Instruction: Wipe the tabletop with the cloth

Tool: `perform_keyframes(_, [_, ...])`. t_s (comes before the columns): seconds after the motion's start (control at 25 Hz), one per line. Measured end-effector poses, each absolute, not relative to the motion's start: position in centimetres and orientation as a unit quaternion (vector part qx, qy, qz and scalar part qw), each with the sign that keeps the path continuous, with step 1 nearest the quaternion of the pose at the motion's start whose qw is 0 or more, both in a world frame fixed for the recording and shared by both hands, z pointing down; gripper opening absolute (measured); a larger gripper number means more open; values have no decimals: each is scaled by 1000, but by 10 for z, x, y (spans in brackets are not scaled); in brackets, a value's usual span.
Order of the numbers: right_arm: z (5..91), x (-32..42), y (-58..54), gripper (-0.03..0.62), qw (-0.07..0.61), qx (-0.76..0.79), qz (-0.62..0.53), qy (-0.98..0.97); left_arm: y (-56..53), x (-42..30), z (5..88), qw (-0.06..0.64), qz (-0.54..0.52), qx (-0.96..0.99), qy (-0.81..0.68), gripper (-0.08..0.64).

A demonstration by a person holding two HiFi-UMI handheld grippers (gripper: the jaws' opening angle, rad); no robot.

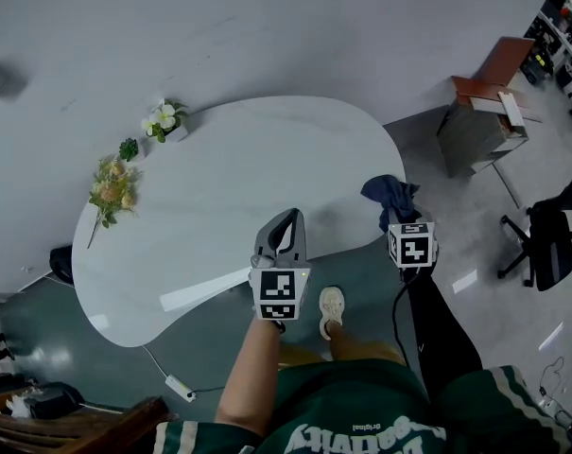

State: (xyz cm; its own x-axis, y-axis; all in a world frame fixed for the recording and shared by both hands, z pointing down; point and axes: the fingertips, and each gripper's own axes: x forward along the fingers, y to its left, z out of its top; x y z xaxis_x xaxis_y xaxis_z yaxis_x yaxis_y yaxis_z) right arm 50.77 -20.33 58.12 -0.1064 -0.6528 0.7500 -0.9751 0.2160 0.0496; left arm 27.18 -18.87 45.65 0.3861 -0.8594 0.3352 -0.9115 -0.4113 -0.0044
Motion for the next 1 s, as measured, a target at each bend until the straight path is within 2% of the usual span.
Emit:
perform_keyframes(0.52, [579, 508, -205, 98, 334, 595, 236, -692, -184, 265, 465, 103, 164, 822, -536, -3])
perform_keyframes(0.64, [557, 503, -207, 88, 296, 606, 221, -704, -179, 257, 473, 118, 191, 810, -542, -3])
perform_keyframes(0.8, [510, 485, -216, 87, 240, 606, 191, -734, -179, 230, 452, 129, 175, 782, -584, -3])
perform_keyframes(1.0, [434, 431, -222, 91, 168, 581, 131, -786, -179, 191, 389, 86, 134, 772, -616, -3])
